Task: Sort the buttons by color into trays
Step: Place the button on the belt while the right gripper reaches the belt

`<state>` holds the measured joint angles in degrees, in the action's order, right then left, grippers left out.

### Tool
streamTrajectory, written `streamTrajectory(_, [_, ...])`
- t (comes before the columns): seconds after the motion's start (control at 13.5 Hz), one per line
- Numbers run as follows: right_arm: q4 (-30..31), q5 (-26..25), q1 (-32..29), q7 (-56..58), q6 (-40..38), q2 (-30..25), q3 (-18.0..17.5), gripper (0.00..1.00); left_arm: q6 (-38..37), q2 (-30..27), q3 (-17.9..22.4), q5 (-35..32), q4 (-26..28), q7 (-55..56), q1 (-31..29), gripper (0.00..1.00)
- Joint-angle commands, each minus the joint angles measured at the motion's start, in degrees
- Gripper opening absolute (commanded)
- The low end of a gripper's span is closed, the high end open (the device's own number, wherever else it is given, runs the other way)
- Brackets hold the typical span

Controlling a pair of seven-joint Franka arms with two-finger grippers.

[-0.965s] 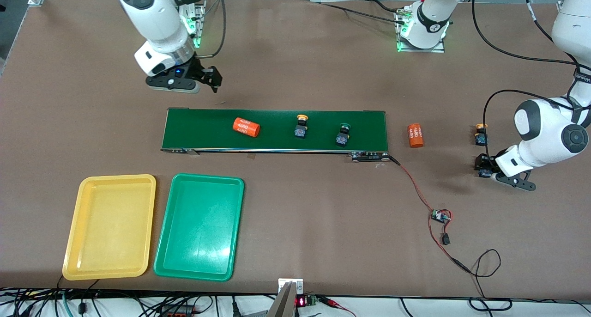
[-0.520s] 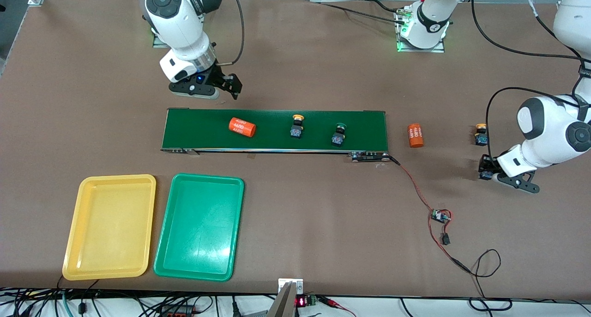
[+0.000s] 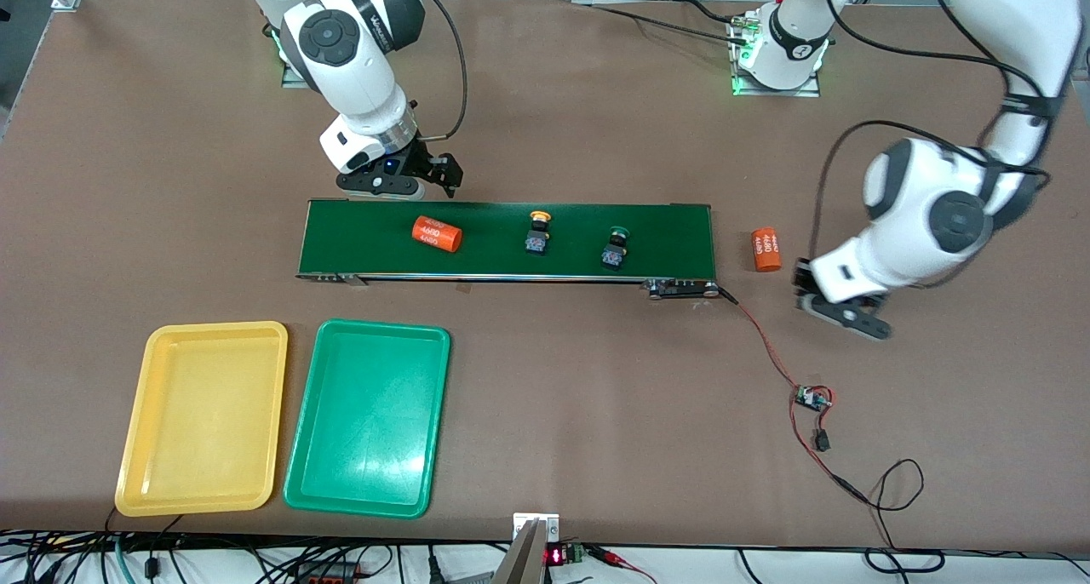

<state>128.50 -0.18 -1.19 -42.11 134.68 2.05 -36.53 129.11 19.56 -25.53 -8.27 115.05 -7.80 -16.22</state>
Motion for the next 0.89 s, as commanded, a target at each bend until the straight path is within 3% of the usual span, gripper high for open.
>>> streamTrajectory(0.0, [-2.90,-2.98,0.92,-1.13,-4.41,1.63,-0.20,1.00,-0.35,-5.31,0.22,1.50,4.65,7.77,5.91,0.01])
streamTrajectory(0.37, [-7.91,-5.17,2.77,-6.58,-5.65,6.64,-0.12,1.00,-1.23,-5.06,-0.31,8.60,5.45,15.09,13.13,0.03])
streamTrajectory(0.67, [-11.42,-11.66,5.75,-13.42,-6.00,12.00,-0.03,1.00,-0.88,-2.34,-0.31,13.44,5.36,15.53,13.67,0.03])
streamTrajectory(0.82, [-12.83,-12.38,6.72,-14.84,-6.00,14.02,0.32,1.00,0.77,-0.49,-0.31,14.42,4.92,15.62,14.45,0.03])
